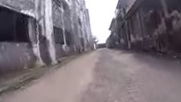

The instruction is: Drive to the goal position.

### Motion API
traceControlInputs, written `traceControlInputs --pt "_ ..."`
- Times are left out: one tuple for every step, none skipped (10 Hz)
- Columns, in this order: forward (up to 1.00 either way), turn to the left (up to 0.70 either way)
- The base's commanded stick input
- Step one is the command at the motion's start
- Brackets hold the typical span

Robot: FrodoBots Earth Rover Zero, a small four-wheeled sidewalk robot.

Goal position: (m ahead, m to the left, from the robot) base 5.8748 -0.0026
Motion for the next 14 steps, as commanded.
traceControlInputs --pt "0.50 0.00" --pt "0.50 0.00" --pt "0.50 0.00" --pt "0.50 0.00" --pt "0.50 0.00" --pt "0.50 0.00" --pt "0.50 0.00" --pt "0.50 0.00" --pt "0.50 0.00" --pt "0.50 0.00" --pt "0.50 0.00" --pt "0.50 0.00" --pt "0.50 0.00" --pt "0.50 0.00"
